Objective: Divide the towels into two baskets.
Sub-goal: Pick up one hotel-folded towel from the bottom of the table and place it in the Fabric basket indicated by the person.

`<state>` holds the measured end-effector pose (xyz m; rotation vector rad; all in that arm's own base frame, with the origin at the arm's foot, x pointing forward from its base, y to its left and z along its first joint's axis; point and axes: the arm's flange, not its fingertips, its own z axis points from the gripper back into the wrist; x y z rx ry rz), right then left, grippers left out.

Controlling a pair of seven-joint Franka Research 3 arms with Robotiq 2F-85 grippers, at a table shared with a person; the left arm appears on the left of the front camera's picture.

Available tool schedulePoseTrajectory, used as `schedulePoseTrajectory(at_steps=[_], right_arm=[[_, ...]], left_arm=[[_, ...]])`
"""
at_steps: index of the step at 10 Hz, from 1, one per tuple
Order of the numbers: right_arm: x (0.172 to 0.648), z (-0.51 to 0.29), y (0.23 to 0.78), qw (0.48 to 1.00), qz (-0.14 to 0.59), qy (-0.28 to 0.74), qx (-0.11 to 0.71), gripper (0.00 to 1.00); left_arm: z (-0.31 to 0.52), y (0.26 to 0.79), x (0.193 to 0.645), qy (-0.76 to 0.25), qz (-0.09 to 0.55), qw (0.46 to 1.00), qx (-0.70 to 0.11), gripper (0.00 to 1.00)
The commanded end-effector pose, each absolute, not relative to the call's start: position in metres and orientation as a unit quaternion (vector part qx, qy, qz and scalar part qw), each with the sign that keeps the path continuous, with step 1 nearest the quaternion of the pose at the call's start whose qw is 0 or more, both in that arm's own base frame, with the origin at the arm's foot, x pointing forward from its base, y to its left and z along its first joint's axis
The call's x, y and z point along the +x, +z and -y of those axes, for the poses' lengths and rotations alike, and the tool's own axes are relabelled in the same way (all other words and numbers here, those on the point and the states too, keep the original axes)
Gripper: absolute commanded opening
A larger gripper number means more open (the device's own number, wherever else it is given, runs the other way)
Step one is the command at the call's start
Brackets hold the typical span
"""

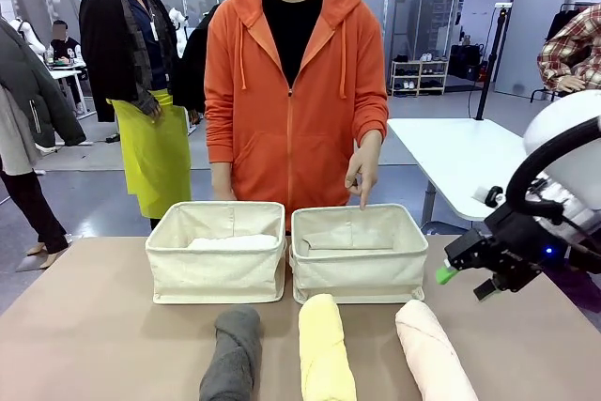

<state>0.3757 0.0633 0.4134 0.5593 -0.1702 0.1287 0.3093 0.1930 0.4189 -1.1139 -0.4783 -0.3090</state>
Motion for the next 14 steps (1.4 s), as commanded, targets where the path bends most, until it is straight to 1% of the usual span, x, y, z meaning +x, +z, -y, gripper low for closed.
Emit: schedulePoseTrajectory(at_steps=[1,4,7,12,13,14], right_arm=[[0.340,-0.077,0.379,0.968,0.072,0.056,0.234,1.00],[0.339,-0.093,0.357,0.979,0.074,0.072,0.177,1.00],[0.335,-0.110,0.330,0.984,0.066,0.080,0.147,1.00],[0.326,-0.124,0.307,0.986,0.048,0.092,0.128,1.00],[0.324,-0.127,0.304,0.986,0.043,0.100,0.122,0.97],[0.323,-0.128,0.302,0.987,0.039,0.106,0.118,0.90]], left_arm=[[-0.196,0.423,0.310,-0.148,0.224,0.808,-0.524,0.87],[-0.196,0.423,0.310,-0.148,0.224,0.808,-0.524,0.87],[-0.196,0.423,0.310,-0.148,0.224,0.808,-0.524,0.87],[-0.196,0.423,0.310,-0.148,0.224,0.808,-0.524,0.87],[-0.196,0.423,0.310,-0.148,0.224,0.808,-0.524,0.87],[-0.196,0.423,0.310,-0.148,0.224,0.808,-0.524,0.87]])
